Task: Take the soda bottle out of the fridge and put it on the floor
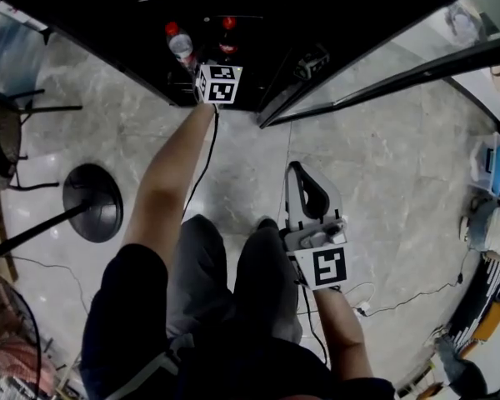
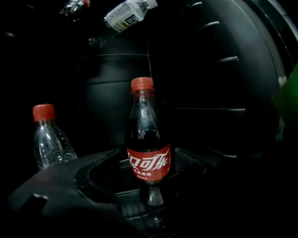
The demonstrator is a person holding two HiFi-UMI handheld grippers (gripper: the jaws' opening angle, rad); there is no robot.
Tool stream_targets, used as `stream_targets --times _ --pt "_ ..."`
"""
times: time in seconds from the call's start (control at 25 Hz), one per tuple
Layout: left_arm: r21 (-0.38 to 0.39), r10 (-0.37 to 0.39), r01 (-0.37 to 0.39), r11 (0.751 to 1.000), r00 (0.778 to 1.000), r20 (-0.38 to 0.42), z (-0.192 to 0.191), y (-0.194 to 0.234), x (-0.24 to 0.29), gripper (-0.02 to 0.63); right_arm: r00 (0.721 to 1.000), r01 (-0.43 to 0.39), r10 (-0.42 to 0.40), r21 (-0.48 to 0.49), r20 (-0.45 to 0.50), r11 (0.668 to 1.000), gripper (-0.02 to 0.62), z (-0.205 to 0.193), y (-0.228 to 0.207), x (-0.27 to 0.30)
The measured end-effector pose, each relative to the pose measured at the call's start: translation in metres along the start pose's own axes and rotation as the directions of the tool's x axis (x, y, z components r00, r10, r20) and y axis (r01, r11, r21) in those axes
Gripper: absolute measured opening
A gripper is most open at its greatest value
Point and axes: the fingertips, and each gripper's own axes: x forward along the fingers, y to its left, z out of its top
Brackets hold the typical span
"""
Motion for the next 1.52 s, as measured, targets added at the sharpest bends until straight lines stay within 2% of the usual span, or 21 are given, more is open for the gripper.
stream_targets --times 0.16,0.44,0.68,0.96,1.2,1.52 --pt "0.029 -0.014 0.014 0.999 1.0 -0.003 0.0 0.003 0.013 0.344 0.998 0.026 -0.025 0.021 -0.049 0.999 0.018 -0.014 -0.005 -0.004" --pt "0.088 -0.08 0.077 0.993 0.996 0.034 0.007 -0.006 0.028 0.344 0.999 0.015 -0.013 0.037 -0.049 0.999 0.018 -0.025 -0.004 0.003" --pt "0.063 -0.075 0.071 0.995 0.996 0.05 0.008 -0.004 0.029 0.338 0.999 0.01 -0.008 0.033 -0.051 0.999 0.018 -0.028 -0.008 0.006" --pt "0.041 -0.06 0.059 0.997 0.998 0.026 0.008 -0.006 0.024 0.328 0.998 0.0 0.002 0.033 -0.066 0.999 0.018 -0.034 -0.006 0.005" --pt "0.037 -0.072 0.071 0.997 0.997 0.025 0.006 -0.004 -0.002 0.325 0.997 -0.008 0.01 0.03 -0.077 1.0 0.018 -0.035 -0.005 0.007" --pt "0.021 -0.103 0.102 0.995 0.994 0.038 0.006 0.005 -0.082 0.325 0.991 -0.084 0.084 0.007 -0.108 0.996 0.018 -0.045 0.013 0.013"
